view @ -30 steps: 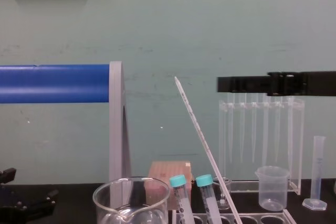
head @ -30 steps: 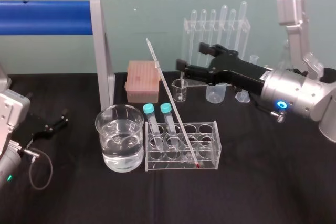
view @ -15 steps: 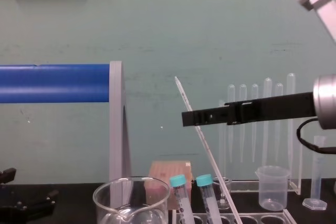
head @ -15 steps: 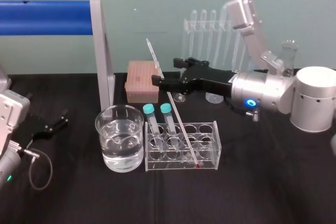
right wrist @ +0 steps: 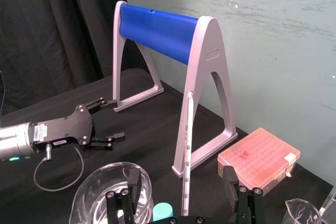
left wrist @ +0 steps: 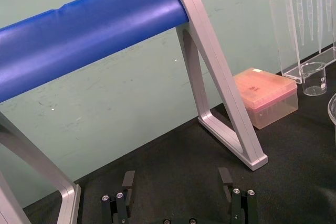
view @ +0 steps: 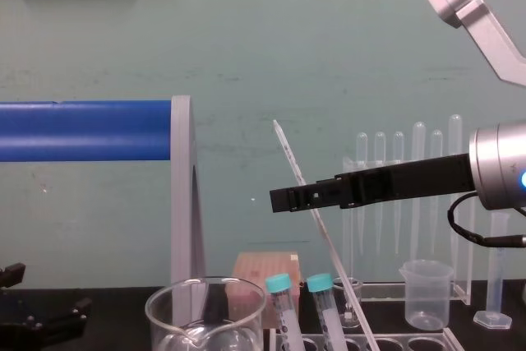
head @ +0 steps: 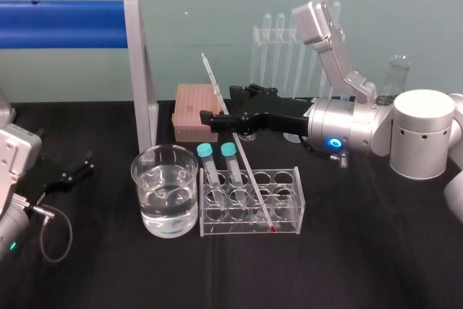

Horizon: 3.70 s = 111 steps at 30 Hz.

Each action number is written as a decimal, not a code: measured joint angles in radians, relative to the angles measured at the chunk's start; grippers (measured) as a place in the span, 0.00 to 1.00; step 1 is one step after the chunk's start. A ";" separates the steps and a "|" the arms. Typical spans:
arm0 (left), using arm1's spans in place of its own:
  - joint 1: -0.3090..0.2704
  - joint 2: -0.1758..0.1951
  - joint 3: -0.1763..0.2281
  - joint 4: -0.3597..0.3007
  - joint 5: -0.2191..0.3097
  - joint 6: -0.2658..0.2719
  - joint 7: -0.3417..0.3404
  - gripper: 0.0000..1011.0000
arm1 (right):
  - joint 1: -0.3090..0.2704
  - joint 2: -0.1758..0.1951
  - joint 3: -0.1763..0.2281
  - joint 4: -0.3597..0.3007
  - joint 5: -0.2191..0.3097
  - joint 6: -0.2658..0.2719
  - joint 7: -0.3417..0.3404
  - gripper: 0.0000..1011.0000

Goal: Hold the thermometer with one hand and immerse one end into the beaker, then reinsert it into the test tube rack.

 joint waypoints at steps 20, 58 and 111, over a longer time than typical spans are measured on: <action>0.000 0.000 0.000 0.000 0.000 0.000 0.000 1.00 | -0.001 -0.002 0.004 0.001 0.003 0.000 0.000 0.69; 0.000 0.000 0.000 0.000 0.000 0.000 0.000 1.00 | -0.047 -0.001 0.029 -0.034 0.009 -0.112 0.005 0.05; 0.000 0.000 0.000 0.000 0.000 0.000 0.000 1.00 | 0.085 -0.242 -0.011 0.236 0.152 -0.475 0.306 0.05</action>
